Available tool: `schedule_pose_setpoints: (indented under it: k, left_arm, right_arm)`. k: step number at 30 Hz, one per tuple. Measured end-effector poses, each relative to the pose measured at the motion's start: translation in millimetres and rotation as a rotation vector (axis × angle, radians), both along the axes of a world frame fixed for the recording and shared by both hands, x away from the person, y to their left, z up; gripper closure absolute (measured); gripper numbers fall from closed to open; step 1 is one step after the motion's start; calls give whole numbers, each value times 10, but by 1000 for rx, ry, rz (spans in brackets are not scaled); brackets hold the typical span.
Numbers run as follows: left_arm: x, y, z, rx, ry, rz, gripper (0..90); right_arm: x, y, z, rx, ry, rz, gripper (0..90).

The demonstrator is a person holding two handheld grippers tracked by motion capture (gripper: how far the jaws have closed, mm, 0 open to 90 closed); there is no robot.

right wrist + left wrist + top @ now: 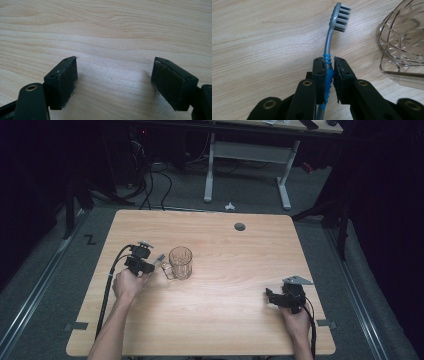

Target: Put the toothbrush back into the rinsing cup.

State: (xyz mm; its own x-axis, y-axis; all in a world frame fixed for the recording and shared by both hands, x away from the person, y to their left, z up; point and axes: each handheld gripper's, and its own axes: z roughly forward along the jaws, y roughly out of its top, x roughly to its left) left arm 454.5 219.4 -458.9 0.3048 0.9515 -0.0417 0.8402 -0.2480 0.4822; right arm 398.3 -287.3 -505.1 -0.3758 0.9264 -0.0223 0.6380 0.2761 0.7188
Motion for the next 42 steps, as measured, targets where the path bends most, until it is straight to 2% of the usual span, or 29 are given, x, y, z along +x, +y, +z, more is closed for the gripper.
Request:
schedule_pose_setpoints:
  k: [12,28,34,42]
  left_arm:
    - [-113,44,162,-37,-51,-2,796]
    - [-254,62,325,-43,-80,-26,798]
    - [-335,85,415,-55,-109,-30,798]
    - [-450,111,541,-100,-161,-41,799]
  right_arm:
    - [0,0,0,0,0,0,213]
    - [0,0,0,0,0,0,213]
    - [0,0,0,0,0,0,213]
    - [0,0,0,0,0,0,213]
